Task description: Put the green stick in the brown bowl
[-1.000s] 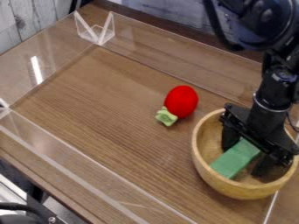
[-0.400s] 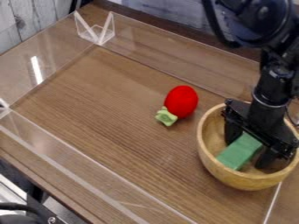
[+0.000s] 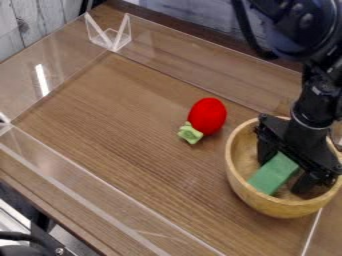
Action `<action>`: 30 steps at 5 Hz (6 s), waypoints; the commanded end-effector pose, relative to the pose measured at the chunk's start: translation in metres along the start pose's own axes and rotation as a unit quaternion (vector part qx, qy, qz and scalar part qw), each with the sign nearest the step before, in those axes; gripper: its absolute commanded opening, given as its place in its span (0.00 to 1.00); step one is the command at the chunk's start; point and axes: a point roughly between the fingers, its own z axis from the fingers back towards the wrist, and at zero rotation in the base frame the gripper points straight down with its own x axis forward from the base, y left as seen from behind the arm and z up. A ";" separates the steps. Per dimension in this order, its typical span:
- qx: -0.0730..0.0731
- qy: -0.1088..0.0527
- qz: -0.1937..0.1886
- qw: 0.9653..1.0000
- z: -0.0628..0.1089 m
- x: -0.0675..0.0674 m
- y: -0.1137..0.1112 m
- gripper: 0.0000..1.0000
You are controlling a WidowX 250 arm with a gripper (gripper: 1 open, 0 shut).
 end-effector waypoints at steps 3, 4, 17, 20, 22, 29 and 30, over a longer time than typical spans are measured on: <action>0.001 -0.006 0.030 1.000 0.029 -0.016 -0.007 1.00; -0.001 -0.013 0.045 0.999 0.040 -0.014 -0.002 1.00; -0.045 -0.060 0.087 0.993 0.123 -0.008 0.055 1.00; -0.056 -0.062 0.089 0.993 0.133 -0.006 0.046 1.00; -0.052 -0.058 0.095 0.992 0.134 0.003 0.053 1.00; -0.003 -0.143 0.182 0.973 0.104 0.037 0.178 1.00; 0.001 -0.149 0.191 0.970 0.099 0.036 0.193 1.00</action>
